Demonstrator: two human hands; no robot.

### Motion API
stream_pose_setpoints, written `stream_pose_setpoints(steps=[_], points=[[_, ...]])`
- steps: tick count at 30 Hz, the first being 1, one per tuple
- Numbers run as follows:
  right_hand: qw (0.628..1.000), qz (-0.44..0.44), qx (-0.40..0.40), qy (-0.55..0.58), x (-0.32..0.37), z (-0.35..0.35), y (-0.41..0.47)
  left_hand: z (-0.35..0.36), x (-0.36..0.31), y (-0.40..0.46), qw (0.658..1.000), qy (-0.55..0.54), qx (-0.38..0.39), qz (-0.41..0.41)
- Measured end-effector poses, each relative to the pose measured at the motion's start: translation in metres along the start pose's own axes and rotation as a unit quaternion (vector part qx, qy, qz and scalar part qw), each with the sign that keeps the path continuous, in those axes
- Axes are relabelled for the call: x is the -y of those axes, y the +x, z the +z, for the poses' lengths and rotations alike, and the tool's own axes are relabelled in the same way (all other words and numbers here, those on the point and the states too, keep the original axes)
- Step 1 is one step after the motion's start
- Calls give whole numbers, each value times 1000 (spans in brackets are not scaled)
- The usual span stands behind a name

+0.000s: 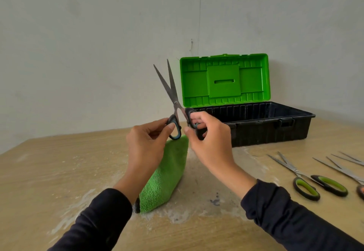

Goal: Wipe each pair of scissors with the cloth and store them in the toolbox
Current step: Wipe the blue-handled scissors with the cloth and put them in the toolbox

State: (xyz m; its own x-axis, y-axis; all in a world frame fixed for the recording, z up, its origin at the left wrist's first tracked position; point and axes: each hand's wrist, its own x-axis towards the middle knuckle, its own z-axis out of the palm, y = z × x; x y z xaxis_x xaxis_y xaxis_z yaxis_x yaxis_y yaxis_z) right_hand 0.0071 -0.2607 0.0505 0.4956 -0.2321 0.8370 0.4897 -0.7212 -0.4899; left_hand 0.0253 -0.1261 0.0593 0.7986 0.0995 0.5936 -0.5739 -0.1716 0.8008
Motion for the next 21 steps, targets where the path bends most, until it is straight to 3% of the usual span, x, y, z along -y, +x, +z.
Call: stream_pose_setpoints(steps=[8, 12, 16, 21], points=[[999, 19, 35, -37, 0, -1, 0, 1, -2, -1, 999, 2, 37, -3], [997, 34, 48, -46, -3, -12, 10, 1, 1, -1, 995, 61, 73, 41], [993, 66, 56, -76, -19, -42, 32, 6, 11, -1, 968, 168, 139, 125], [979, 111, 78, -149, -61, -94, 59, 31, 27, -4, 909, 263, 269, 181]])
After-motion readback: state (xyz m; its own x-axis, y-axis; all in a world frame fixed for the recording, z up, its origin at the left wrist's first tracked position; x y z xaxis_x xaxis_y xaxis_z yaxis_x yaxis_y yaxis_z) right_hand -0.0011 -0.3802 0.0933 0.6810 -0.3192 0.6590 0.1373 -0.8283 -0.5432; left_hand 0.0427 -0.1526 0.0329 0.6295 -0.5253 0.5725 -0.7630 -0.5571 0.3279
